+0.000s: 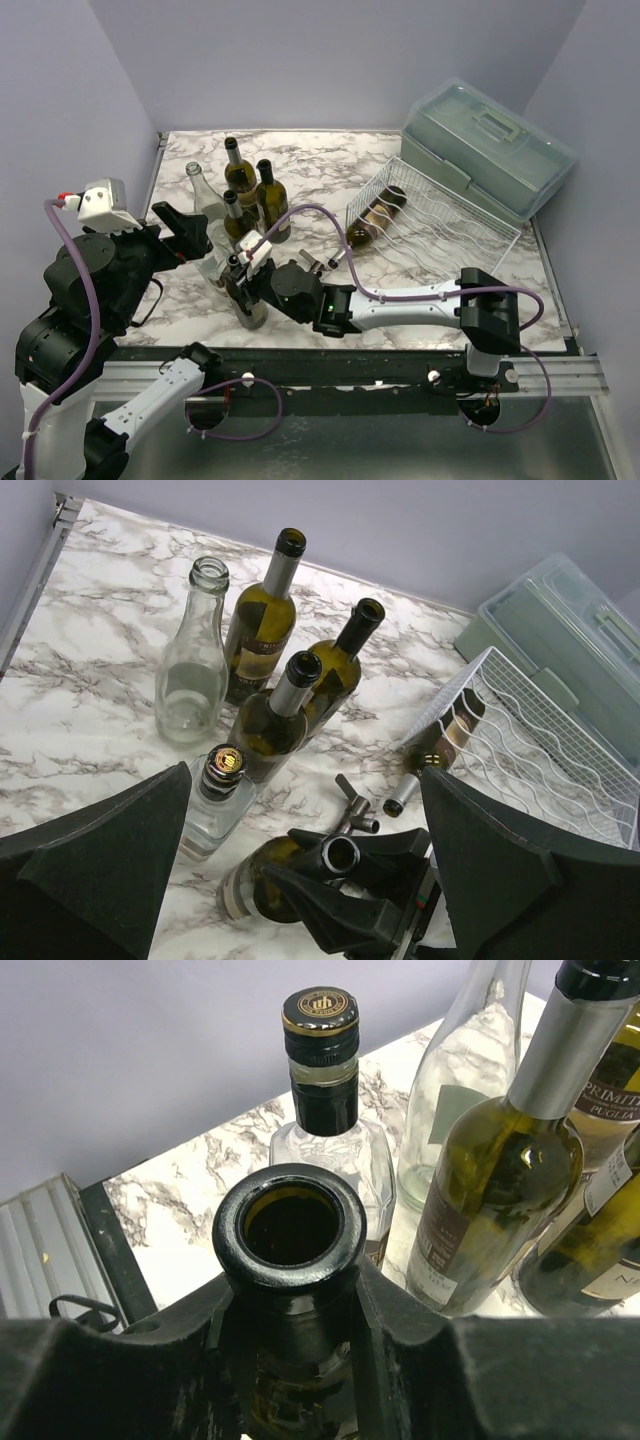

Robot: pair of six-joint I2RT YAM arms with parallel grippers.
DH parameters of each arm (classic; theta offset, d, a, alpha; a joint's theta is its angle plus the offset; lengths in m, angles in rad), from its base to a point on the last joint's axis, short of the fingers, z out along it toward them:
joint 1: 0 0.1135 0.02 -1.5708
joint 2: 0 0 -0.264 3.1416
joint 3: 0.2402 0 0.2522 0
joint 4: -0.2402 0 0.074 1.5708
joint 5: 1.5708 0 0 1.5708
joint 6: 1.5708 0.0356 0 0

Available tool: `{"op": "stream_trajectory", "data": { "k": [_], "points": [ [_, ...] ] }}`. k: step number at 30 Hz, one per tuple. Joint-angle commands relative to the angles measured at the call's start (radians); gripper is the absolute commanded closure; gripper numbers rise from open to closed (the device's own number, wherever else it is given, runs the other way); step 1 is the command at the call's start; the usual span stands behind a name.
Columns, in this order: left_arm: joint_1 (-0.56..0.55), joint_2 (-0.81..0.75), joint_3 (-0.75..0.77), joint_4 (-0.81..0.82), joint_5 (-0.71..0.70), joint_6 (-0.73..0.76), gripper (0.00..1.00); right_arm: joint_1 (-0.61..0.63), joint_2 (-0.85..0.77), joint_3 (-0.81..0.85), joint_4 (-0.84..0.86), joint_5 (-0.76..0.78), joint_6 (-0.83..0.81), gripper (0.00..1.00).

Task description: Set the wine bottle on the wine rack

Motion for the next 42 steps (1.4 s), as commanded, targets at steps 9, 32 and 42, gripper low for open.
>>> {"op": "stream_trajectory", "data": {
  "k": [9,32,42],
  "points": [
    [-0.005,0.019,-0.024,-0.003,-0.006,0.003,0.01,0.007,-0.263,-0.034,-0.03,-0.158,-0.141,0.99],
    [-0.005,0.04,-0.071,0.034,-0.012,0.042,0.01,0.007,-0.745,-0.164,-0.959,-0.11,-0.658,1.0],
    [-0.005,0.033,-0.099,0.058,0.016,0.033,0.01,0.006,-0.641,-0.258,-0.929,-0.004,-0.779,0.99]
  ]
}}
